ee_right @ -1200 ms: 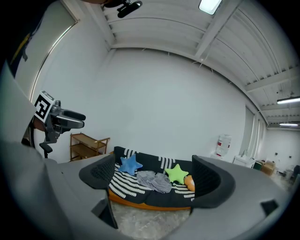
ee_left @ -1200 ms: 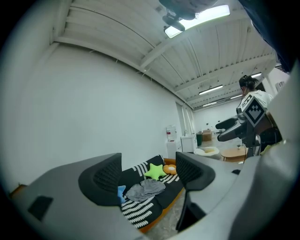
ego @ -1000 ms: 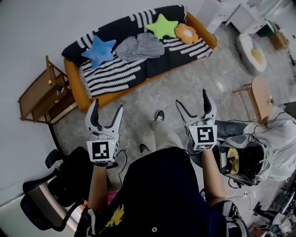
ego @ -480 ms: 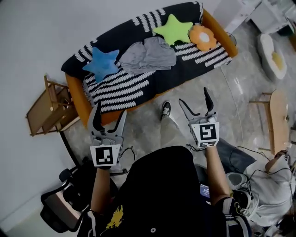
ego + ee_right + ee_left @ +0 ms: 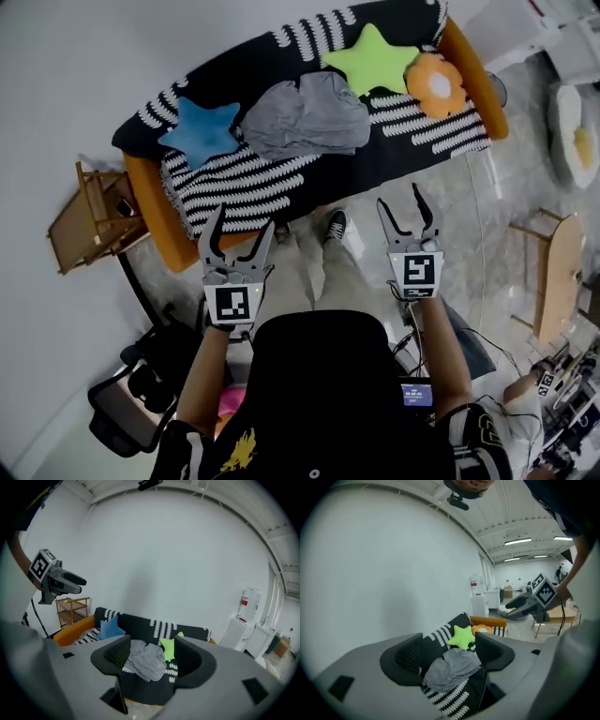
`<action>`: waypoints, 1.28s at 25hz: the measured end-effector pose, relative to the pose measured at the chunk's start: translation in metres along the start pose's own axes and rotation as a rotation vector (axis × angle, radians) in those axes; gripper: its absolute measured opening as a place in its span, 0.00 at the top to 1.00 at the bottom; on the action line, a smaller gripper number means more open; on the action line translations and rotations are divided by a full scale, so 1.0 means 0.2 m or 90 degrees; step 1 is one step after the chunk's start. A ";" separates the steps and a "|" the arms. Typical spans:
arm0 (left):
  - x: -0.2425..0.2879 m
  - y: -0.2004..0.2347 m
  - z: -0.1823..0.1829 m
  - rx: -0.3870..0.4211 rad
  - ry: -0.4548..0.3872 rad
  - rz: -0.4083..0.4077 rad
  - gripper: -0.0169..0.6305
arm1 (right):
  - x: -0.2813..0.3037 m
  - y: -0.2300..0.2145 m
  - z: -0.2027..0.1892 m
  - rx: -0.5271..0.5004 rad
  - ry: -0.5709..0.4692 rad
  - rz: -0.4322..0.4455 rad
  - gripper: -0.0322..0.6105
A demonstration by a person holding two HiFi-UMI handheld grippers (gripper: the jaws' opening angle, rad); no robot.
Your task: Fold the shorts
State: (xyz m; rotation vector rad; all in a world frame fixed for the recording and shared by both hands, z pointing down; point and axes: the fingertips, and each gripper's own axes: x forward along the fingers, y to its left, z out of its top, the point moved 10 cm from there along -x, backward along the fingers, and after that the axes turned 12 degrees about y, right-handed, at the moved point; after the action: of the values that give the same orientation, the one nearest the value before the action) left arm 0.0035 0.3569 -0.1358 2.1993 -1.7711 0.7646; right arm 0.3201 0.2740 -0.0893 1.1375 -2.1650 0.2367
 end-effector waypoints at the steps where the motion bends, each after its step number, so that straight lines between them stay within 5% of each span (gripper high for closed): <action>1: 0.10 0.05 -0.07 -0.004 0.019 -0.010 0.43 | 0.10 0.00 -0.01 0.000 0.007 0.001 0.48; 10: 1.16 0.41 -0.86 0.038 0.173 -0.121 0.43 | 1.14 0.12 -0.42 0.049 0.107 -0.054 0.59; 14: 1.58 0.32 -1.33 0.072 0.210 -0.171 0.47 | 1.57 0.17 -0.82 0.039 0.188 -0.103 0.59; 19: 1.94 0.23 -1.86 0.056 0.247 -0.169 0.55 | 2.08 0.20 -1.25 0.032 0.220 -0.174 0.59; 25: 2.23 0.17 -2.30 0.061 0.312 -0.114 0.54 | 2.47 0.26 -1.60 -0.116 0.275 -0.180 0.58; 32: 2.41 0.15 -2.43 0.162 0.354 -0.096 0.52 | 2.71 0.27 -1.63 -0.311 0.313 -0.205 0.57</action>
State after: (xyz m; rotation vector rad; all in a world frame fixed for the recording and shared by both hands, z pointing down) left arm -0.0834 0.1725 0.5191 1.9572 -1.2769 1.4563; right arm 0.2198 0.0919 0.5092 0.9930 -1.4730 -0.1420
